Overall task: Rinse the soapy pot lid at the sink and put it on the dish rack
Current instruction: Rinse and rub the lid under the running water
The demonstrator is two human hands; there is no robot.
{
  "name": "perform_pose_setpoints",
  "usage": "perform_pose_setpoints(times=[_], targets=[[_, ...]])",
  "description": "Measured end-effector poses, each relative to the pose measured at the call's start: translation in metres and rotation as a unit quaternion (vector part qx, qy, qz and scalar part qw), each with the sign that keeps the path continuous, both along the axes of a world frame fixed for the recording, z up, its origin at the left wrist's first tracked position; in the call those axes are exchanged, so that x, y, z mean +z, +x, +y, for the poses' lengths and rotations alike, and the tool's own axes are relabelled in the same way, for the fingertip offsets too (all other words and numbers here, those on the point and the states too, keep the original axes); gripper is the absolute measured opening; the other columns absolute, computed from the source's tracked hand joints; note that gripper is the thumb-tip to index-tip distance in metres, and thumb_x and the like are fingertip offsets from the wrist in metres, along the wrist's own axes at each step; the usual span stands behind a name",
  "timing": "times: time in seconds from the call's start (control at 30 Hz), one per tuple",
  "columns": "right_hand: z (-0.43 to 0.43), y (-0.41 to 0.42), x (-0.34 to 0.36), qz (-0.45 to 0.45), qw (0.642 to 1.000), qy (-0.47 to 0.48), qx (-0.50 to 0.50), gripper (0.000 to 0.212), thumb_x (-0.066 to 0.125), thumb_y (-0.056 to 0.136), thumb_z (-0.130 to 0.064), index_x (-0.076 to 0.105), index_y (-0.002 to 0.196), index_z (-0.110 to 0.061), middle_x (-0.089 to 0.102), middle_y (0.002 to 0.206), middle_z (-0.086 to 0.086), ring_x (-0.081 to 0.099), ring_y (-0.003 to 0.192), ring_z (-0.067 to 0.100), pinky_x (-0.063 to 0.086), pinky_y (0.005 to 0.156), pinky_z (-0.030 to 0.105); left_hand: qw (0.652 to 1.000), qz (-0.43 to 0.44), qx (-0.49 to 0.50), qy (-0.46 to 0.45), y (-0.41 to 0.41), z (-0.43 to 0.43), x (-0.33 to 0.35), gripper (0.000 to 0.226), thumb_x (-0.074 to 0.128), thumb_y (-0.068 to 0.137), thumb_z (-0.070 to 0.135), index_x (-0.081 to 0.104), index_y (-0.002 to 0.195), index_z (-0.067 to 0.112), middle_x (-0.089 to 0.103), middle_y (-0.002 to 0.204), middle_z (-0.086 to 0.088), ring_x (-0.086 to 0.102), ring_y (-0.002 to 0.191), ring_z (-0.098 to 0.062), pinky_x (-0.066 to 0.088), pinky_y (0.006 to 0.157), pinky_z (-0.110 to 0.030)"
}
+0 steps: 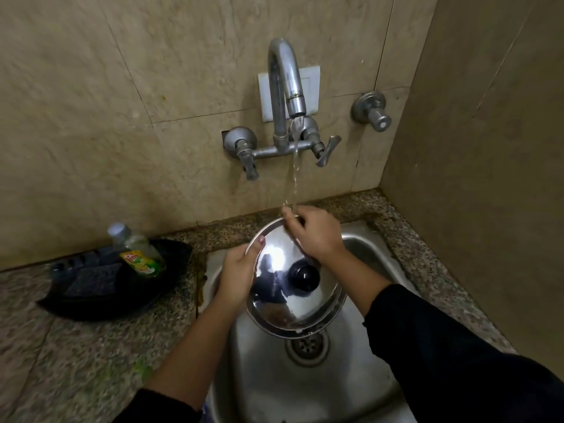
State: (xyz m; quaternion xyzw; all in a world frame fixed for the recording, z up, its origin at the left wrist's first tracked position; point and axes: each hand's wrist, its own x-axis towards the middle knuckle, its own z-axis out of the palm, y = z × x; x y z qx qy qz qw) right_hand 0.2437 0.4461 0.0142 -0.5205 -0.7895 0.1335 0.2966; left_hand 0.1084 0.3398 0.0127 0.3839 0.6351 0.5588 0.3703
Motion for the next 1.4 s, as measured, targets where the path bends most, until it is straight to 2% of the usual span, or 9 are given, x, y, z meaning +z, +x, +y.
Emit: perform_pose_setpoints(times=[0.2, 0.37, 0.53, 0.73, 0.87, 0.97, 1.17, 1.3, 1.4], targets=[[0.006, 0.006, 0.005, 0.019, 0.991, -0.085, -0.099, 0.058, 0.026, 0.102, -0.040, 0.069, 0.083, -0.007, 0.069, 0.083, 0.017, 0.066, 0.081, 0.035, 0.046, 0.069, 0.036, 0.996, -0.014, -0.033, -0.087, -0.005, -0.003, -0.014, 0.041, 0.054, 0.088, 0.052, 0.069, 0.081, 0.015, 0.073, 0.086, -0.007, 0.067, 0.080, -0.022, 0.052, 0.081, -0.039], [-0.009, -0.026, 0.022, -0.099, 0.991, 0.009, 0.091, 0.054, 0.031, 0.101, -0.044, 0.069, 0.079, -0.013, 0.069, 0.077, 0.014, 0.065, 0.075, 0.032, 0.040, 0.063, 0.031, 0.993, 0.019, -0.100, -0.053, -0.006, 0.010, 0.010, 0.036, 0.059, 0.087, 0.039, 0.059, 0.073, 0.005, 0.050, 0.059, -0.011, 0.044, 0.049, -0.015, 0.033, 0.050, -0.026], [0.022, 0.003, 0.014, 0.043, 0.987, -0.136, -0.070, 0.057, 0.034, 0.099, -0.049, 0.069, 0.081, -0.008, 0.070, 0.079, 0.014, 0.067, 0.076, 0.032, 0.053, 0.069, 0.039, 0.994, -0.105, -0.008, -0.022, -0.007, 0.005, 0.006, 0.029, 0.056, 0.093, 0.023, 0.066, 0.069, 0.011, 0.069, 0.056, 0.002, 0.063, 0.051, -0.008, 0.050, 0.050, -0.019], [0.013, -0.005, 0.021, -0.096, 0.983, 0.007, 0.156, 0.046, 0.049, 0.086, -0.067, 0.051, 0.079, -0.021, 0.056, 0.072, -0.005, 0.052, 0.065, 0.014, 0.039, 0.061, 0.031, 0.993, -0.105, -0.044, 0.007, -0.015, 0.008, 0.010, 0.026, 0.057, 0.092, 0.021, 0.068, 0.089, -0.002, 0.073, 0.072, -0.007, 0.067, 0.067, -0.019, 0.055, 0.062, -0.027], [0.020, 0.020, 0.004, 0.115, 0.988, -0.107, 0.005, 0.058, 0.051, 0.077, -0.075, 0.059, 0.066, -0.019, 0.060, 0.062, -0.005, 0.060, 0.065, 0.016, 0.041, 0.055, 0.030, 0.993, -0.121, 0.003, 0.011, -0.014, 0.001, 0.007, 0.024, 0.057, 0.092, 0.025, 0.068, 0.082, 0.006, 0.070, 0.075, -0.010, 0.066, 0.071, -0.023, 0.053, 0.068, -0.029], [0.015, 0.018, 0.003, 0.069, 0.991, -0.111, 0.007, 0.050, 0.055, 0.077, -0.073, 0.053, 0.058, -0.027, 0.056, 0.057, -0.007, 0.058, 0.063, 0.016, 0.036, 0.051, 0.027, 0.987, -0.138, -0.065, -0.058, -0.020, 0.005, 0.013, 0.026, 0.056, 0.092, 0.030, 0.072, 0.084, 0.010, 0.075, 0.074, -0.004, 0.071, 0.074, -0.020, 0.054, 0.066, -0.027], [0.005, -0.002, 0.009, -0.029, 0.993, 0.014, 0.112, 0.045, 0.050, 0.085, -0.065, 0.054, 0.077, -0.020, 0.059, 0.075, -0.003, 0.055, 0.070, 0.016, 0.044, 0.062, 0.033, 0.994, -0.072, -0.071, -0.050, -0.018, 0.011, 0.011, 0.035, 0.051, 0.094, 0.038, 0.071, 0.083, 0.012, 0.074, 0.069, -0.001, 0.070, 0.065, -0.013, 0.053, 0.056, -0.022], [0.003, 0.020, -0.029, 0.033, 0.999, -0.020, 0.021, 0.043, 0.034, 0.099, -0.046, 0.055, 0.124, -0.019, 0.060, 0.123, 0.005, 0.054, 0.116, 0.022, 0.046, 0.094, 0.040, 0.985, -0.151, 0.074, -0.048, -0.018, 0.007, -0.009, 0.035, 0.057, 0.090, 0.042, 0.071, 0.076, 0.013, 0.071, 0.075, -0.006, 0.066, 0.074, -0.024, 0.055, 0.072, -0.034], [-0.026, 0.029, -0.056, -0.070, 0.996, -0.007, 0.048, 0.060, 0.018, 0.099, -0.045, 0.018, 0.153, -0.020, 0.017, 0.161, 0.001, 0.008, 0.149, 0.017, 0.012, 0.121, 0.041, 0.962, -0.196, 0.186, -0.047, -0.021, 0.011, -0.018, 0.037, 0.054, 0.090, 0.045, 0.067, 0.084, 0.011, 0.069, 0.081, -0.009, 0.065, 0.078, -0.028, 0.053, 0.069, -0.034]])
